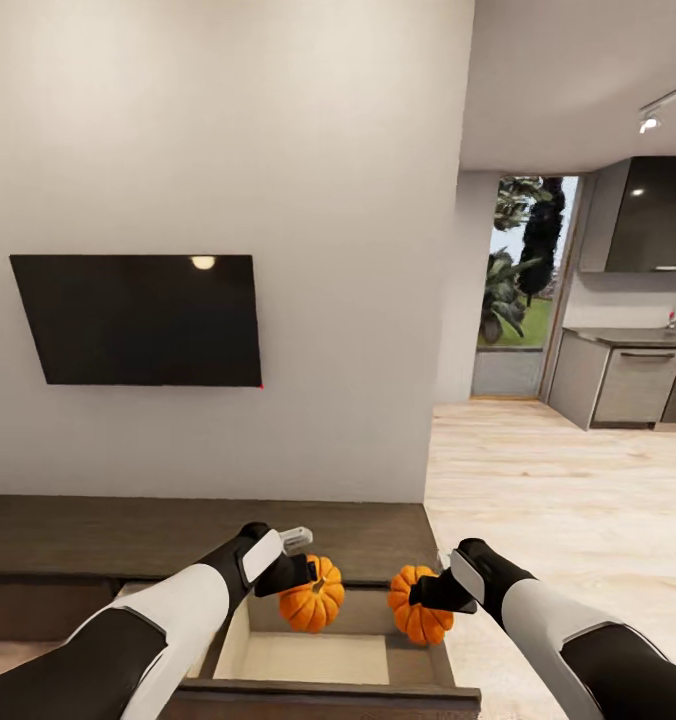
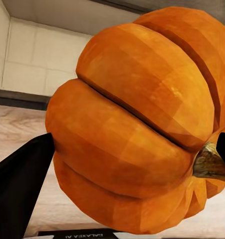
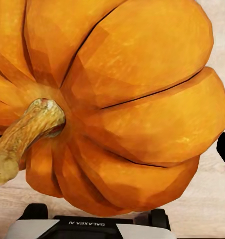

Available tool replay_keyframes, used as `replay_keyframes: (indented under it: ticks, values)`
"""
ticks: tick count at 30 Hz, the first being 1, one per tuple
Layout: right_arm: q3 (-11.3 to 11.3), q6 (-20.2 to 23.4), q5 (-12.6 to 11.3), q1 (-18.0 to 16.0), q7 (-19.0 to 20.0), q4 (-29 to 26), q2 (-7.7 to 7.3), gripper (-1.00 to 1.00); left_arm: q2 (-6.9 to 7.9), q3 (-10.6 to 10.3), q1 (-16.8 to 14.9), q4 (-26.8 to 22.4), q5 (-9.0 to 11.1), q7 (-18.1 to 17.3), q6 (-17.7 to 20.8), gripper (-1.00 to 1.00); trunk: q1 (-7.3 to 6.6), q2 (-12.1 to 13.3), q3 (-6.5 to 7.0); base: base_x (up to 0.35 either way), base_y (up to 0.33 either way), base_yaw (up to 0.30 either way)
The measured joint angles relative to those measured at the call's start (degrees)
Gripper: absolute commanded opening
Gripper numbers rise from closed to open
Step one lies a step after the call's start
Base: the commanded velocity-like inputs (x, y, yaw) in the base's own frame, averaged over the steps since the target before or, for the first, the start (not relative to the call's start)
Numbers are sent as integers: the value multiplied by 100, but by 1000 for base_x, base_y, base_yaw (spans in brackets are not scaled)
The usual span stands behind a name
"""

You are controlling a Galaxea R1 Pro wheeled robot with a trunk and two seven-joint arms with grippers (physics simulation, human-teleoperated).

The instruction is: Place each of the two pumpkins and all three candles from the living room inside a cabinet in the living room (use any cabinet), then make sure every cabinet is closed, and position the cauldron so it is next to a table in the living room.

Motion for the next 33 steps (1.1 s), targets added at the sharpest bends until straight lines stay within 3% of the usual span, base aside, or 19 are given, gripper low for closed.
replay_keyframes:
  ticks: [9, 15, 22, 33]
  values:
    - [7, -9, -4, 7, 1, -1, 3, -100, 7, -32, 0, 1, -18, 0, 5, -100, -1, 0, -6, 20, 138, -30]
    - [12, -16, 6, 9, 0, 1, 80, -100, 6, -16, 0, -2, 0, 4, 3, -100, -1, 0, -6, 29, 56, 0]
    - [7, -16, -3, 9, 1, 1, 89, -100, 1, -29, 1, 0, -16, 4, 6, -100, -2, -1, -6, 223, 123, 0]
    - [29, -17, 22, 8, -7, 4, 118, -100, 2, -17, 1, -1, 1, -1, -3, -100, -2, 0, -33, 159, -40, 63]
